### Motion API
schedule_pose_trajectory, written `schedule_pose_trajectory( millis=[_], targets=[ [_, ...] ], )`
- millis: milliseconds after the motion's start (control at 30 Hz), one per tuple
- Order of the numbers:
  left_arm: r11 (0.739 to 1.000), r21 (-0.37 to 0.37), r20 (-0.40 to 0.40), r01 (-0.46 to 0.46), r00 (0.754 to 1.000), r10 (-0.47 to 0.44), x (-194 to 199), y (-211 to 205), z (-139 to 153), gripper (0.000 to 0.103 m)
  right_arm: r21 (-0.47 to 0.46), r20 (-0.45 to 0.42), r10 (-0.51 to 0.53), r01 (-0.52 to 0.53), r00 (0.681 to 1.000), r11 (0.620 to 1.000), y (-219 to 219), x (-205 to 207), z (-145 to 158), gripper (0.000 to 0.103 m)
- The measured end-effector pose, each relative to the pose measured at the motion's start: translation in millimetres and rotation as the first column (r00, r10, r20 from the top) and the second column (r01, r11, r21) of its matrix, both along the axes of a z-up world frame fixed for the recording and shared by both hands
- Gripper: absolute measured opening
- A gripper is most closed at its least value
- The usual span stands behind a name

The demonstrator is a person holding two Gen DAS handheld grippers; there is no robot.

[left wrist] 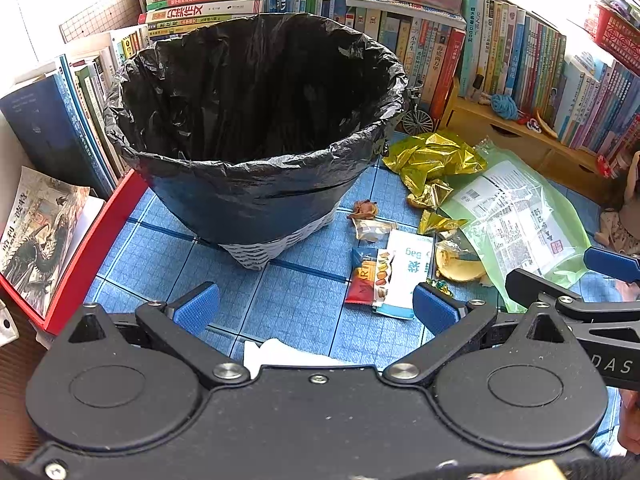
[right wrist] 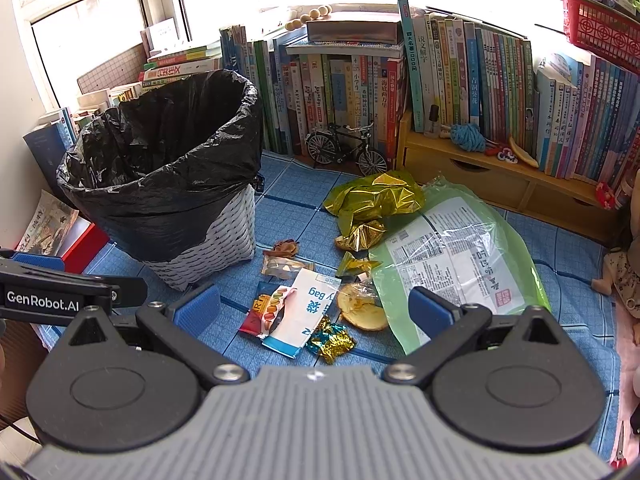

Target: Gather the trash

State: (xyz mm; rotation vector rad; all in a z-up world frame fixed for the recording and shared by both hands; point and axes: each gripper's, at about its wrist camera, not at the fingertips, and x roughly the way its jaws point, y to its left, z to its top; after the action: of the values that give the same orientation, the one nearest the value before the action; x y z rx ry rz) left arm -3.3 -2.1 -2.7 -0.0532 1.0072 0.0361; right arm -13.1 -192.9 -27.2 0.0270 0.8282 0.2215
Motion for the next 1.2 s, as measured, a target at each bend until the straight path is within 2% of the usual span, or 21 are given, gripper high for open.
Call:
schedule_pose_trajectory(
  millis=[300, 1200],
  targets=[
    [1.0, -0.004, 0.005, 0.011, 1.0, -0.011, -9.4, -0.9, 1.0, 0.103, -0.002, 0.003, -0.004, 0.004, 1.0, 1.0, 0.0, 0.4, 1.7, 0.103],
    [0.999, -0.003, 0.002, 0.032, 0.999, -0.032, -5.1, -5.5, -1.4, 0.103, -0.008, 0.004, -0.02, 0.02, 1.0, 1.0, -5.0, -3.6, 1.4, 0.103]
  ],
)
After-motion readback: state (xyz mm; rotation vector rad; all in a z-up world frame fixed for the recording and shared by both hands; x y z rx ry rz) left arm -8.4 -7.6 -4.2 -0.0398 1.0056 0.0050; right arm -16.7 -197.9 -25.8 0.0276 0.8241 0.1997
